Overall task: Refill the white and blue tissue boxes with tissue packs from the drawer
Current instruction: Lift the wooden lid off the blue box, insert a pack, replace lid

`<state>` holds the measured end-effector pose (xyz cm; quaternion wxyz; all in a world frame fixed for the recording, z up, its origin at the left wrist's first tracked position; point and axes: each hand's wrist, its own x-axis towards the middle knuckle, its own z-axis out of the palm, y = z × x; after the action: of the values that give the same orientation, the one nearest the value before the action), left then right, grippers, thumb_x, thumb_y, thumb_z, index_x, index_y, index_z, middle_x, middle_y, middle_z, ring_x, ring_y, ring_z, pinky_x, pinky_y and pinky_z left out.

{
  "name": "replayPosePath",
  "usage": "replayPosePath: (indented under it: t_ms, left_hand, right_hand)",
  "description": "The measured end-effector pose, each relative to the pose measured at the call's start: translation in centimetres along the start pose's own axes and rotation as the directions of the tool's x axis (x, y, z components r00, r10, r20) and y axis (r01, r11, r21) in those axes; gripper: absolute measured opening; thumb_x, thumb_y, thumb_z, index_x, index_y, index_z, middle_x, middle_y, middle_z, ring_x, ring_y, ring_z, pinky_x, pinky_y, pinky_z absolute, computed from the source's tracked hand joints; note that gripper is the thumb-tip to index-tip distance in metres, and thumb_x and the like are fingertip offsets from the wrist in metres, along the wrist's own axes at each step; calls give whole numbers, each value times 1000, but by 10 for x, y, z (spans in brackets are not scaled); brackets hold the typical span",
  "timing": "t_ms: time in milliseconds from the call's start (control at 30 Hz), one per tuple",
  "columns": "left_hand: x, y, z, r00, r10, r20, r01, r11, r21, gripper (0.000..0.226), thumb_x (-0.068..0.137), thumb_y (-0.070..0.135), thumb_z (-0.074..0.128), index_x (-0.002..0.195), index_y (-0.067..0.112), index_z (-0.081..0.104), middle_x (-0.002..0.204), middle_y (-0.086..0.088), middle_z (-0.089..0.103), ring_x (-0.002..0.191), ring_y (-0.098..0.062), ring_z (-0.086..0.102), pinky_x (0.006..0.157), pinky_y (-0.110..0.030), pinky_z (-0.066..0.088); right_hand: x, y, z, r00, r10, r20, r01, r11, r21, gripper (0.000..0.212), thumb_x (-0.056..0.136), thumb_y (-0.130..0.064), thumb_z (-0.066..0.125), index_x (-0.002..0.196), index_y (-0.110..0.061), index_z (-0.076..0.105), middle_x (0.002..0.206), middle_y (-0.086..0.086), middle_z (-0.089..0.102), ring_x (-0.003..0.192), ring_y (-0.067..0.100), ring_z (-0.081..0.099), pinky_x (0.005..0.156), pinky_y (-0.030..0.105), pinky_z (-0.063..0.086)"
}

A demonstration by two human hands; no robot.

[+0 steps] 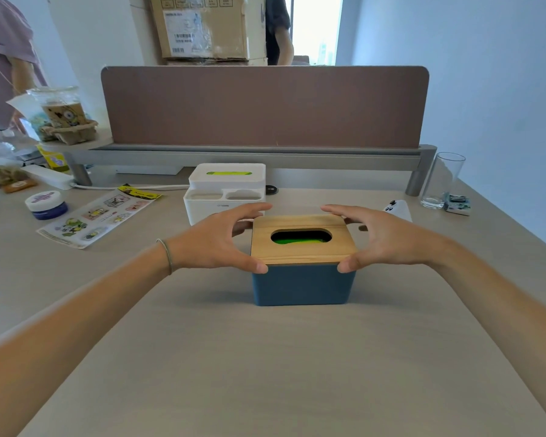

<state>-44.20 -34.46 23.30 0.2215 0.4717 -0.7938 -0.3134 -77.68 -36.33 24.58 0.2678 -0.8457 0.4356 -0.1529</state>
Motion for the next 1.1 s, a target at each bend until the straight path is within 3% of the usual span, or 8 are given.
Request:
replayPosePath:
  t_ms: [100,267,433,600,700,833,1000,1100]
  left_hand:
    - [-1,1,3,1000,18,-23,-19,1000,-16,107,56,53,93,147,52,38,151,22,42,139,-5,44,116,-25,36]
    - [-2,0,4,999,25,-24,-27,998,-51,96,56,53,91,143,45,49,144,24,49,136,1,47,112,-20,39]
    - [-1,-6,6,1000,10,-15,-11,997,-76,93,56,64,88,139,43,53,148,21,46,137,-2,46,109,-21,42]
    - [-5,-11,32,989,-41,-139,13,982,-191,86,66,65,74,145,40,49,159,20,33,142,-3,38,104,-17,44]
    - [-6,-12,42,980,-42,-193,3,980,-197,87,71,55,81,148,36,46,162,19,29,145,-5,35,102,-20,49]
    - [-7,-13,48,974,-41,-222,-16,969,-247,71,84,29,81,146,36,47,160,18,31,145,-4,34,101,-15,47]
    - [-8,-10,55,964,-87,-251,-8,935,-354,64,90,14,75,147,29,50,133,35,44,115,29,44,113,-19,38]
    - [-12,-1,73,969,-108,-224,-18,867,-498,62,87,27,61,144,40,41,138,23,45,125,6,48,105,-19,44]
  right_hand:
    - [-2,1,-1,1000,5,0,-5,1000,8,109,59,-58,86,152,-46,31,149,-30,38,126,-22,34,94,4,30]
    - [-1,3,2,1000,9,15,-9,999,34,106,59,-60,85,151,-45,35,151,-27,39,129,-17,37,98,7,34]
    - [-5,11,14,999,24,38,-30,985,170,102,61,-62,81,151,-39,40,162,-21,23,146,-7,22,120,30,29]
    - [-12,16,32,1000,24,-16,-16,927,376,86,79,-54,72,154,-36,35,164,-20,19,142,-17,22,112,9,27]
    - [-13,11,35,998,47,-34,-28,905,424,79,83,-39,70,154,-34,37,161,-21,29,132,-23,33,103,4,34]
    - [-13,8,47,990,90,-111,-21,858,513,75,77,-32,74,147,-37,47,147,-21,50,131,-6,49,107,21,42]
    - [-10,0,65,964,154,-216,19,774,633,65,77,-25,61,141,-37,54,139,-17,58,114,-6,59,85,11,47]
    - [-6,-5,87,929,213,-304,47,744,666,54,80,-29,50,130,-47,56,137,-14,56,121,14,55,98,32,43]
